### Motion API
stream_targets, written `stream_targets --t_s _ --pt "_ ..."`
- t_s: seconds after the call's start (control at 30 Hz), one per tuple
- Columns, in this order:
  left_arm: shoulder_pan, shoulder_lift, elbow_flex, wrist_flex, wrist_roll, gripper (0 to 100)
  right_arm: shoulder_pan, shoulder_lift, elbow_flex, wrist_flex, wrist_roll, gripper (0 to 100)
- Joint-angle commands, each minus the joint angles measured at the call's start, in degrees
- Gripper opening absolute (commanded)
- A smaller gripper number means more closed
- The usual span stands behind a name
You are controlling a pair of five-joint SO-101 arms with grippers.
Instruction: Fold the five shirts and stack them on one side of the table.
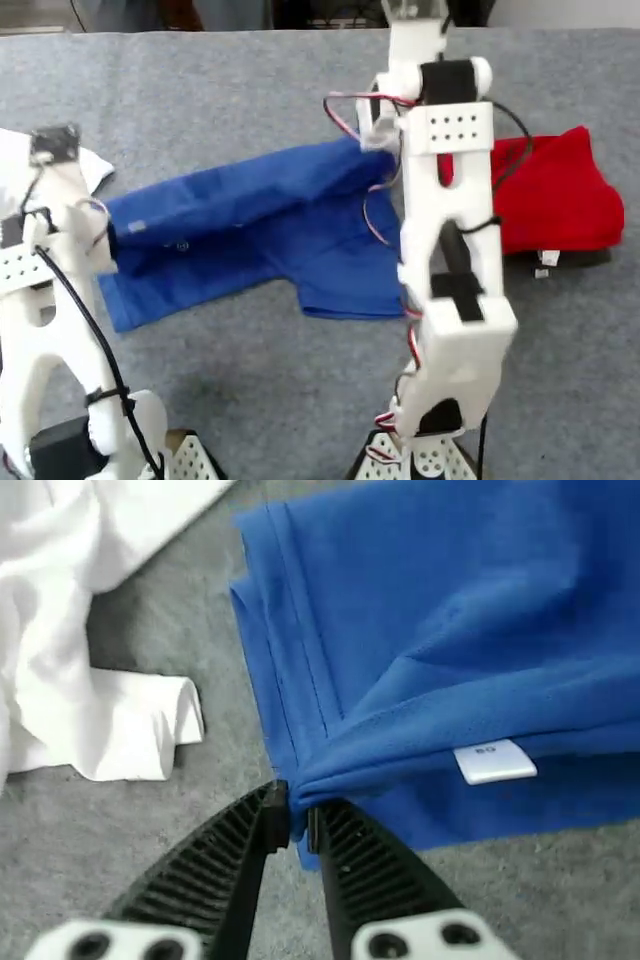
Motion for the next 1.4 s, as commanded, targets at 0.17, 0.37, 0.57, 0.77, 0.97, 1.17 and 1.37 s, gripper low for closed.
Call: stream_targets --t_s 0.17,0.37,0.57,0.77,0.97,1.17,1.37 --pt "0.66 -0.7 7.34 -1.05 -8.18 3 1.32 -17.19 32.92 -0.09 9.05 1.3" --pt "0.66 -0.7 11.65 -2.64 -12.4 3 1.41 -19.82 43.12 -0.26 14.07 1.3" --pt "0.57 -0.62 14.99 -6.68 -13.27 3 4.22 -15.43 45.49 -4.22 15.21 1.3" --pt "0.57 -0.35 14.99 -5.8 -15.56 5 4.84 -10.24 45.49 -4.92 16.09 2.5" --pt "0.04 -0.7 9.63 2.99 -16.88 17 4.84 -9.89 45.49 -4.48 16.35 21.1" --pt "0.04 -0.7 -3.03 17.49 -24.35 17 6.07 -9.89 40.22 -3.96 15.91 17.9" --pt "-3.38 -0.7 -17.54 27.96 -25.49 17 6.42 -9.89 28.44 0.09 15.91 6.4"
